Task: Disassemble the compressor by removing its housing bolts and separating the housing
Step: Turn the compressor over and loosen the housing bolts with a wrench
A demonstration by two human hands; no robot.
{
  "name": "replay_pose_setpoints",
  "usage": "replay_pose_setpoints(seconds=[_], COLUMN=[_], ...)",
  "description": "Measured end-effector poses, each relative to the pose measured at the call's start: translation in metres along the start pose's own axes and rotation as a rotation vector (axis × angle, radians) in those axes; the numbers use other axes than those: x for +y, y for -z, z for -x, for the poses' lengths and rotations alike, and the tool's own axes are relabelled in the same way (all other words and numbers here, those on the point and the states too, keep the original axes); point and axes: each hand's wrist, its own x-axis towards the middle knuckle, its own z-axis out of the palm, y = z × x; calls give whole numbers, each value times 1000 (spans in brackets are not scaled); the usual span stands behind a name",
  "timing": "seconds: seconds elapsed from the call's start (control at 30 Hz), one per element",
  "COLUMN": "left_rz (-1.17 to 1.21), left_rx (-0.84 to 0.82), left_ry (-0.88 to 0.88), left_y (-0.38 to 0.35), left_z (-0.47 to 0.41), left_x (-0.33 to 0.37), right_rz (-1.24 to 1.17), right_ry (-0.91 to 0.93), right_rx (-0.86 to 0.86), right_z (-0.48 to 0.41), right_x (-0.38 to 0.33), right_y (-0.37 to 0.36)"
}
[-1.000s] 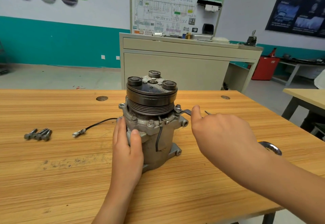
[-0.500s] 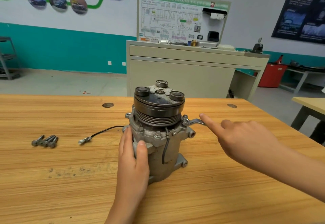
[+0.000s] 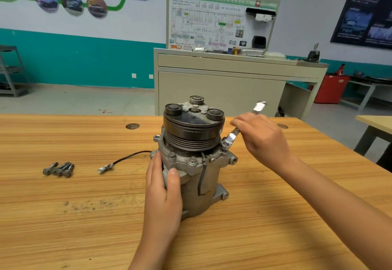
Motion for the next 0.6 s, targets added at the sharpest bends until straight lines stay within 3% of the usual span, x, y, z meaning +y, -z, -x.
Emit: replay_pose_setpoints(seconds=[0.1,0.17,0.2,0.3,0.33,0.6], left_rz=[8,24,27,20,18,23], left_rx=[2,13,15,14,9,9], left_ry=[7,16,15,8,4,-3], left_y=[-2,-3,-3,-2,-2,-1], left_z=[1,2,3,2,2,2], left_x=[1,2,1,0,-1,0], right_rz=[-101,-123,-81,102,156,336], right_ry=[-238,-315,-329,-421,-432,-458], right_rx=[149,111,12,-510,-596,-782], right_z=[10,12,12,8,11,2], right_x=[-15,-30,-39,-54,-55,-71], right_y=[34,58,68,84,84,89])
